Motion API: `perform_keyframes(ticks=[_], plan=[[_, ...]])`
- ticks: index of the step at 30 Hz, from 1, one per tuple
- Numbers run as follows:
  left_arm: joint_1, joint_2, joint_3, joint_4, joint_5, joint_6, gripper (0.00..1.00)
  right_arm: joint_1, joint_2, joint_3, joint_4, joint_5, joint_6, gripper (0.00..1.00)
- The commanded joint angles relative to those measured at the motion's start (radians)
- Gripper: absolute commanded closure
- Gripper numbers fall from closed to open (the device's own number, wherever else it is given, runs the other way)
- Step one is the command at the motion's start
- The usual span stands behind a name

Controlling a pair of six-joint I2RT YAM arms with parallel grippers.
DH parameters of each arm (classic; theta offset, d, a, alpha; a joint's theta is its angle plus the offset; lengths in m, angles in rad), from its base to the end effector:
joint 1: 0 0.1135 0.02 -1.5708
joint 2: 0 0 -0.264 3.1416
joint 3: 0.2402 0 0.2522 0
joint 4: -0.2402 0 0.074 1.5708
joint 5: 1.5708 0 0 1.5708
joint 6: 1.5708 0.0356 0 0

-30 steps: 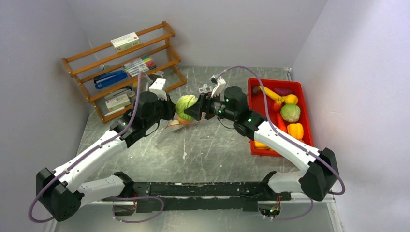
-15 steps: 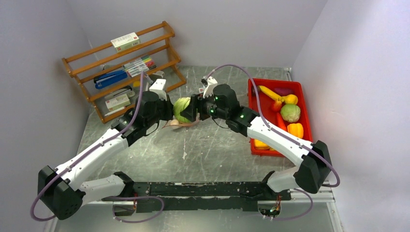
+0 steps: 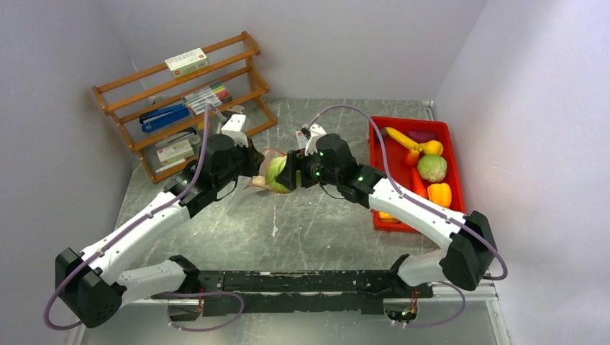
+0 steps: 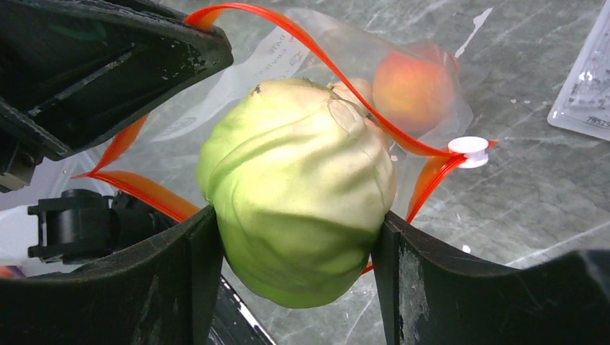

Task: Place the food in the zip-top bag and seal the zipper
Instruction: Place the fake vegetable in the zipper food storage bag.

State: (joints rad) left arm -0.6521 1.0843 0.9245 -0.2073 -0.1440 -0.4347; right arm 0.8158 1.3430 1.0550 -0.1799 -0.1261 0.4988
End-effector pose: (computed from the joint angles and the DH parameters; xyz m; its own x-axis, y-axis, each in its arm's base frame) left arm 0.2017 -0.1476 0.3279 -0.4668 -0.1679 -0.8683 0.3280 0.8789 -0.3464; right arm 0.2091 0.2287 0.3093 -0.6538 -0.0023 -0.7566 -0.5541 0.6824 0.4768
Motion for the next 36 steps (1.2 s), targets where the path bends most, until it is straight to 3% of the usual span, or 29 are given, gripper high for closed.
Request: perform_keyframes(ticks=[1,16,28,36], plan=[[-0.006,-0.014,0.039,0.055,0.056,-0.002,0.93,0.008,0.01,0.035,0.0,-0.001,-0.004,0.34],[-0.005,-0.06,-0.012,0.097,0.062,-0.066,0.93,0.015,0.135,-0.031,0.209,-0.098,0.342,0.3],[-0.005,-0.068,-0.075,0.198,0.065,-0.088,0.93,0.016,0.101,-0.099,0.195,0.097,0.498,0.28],[-0.006,-0.022,-0.058,0.335,0.116,-0.073,0.93,0.015,0.074,-0.118,0.252,0.02,0.548,0.25]])
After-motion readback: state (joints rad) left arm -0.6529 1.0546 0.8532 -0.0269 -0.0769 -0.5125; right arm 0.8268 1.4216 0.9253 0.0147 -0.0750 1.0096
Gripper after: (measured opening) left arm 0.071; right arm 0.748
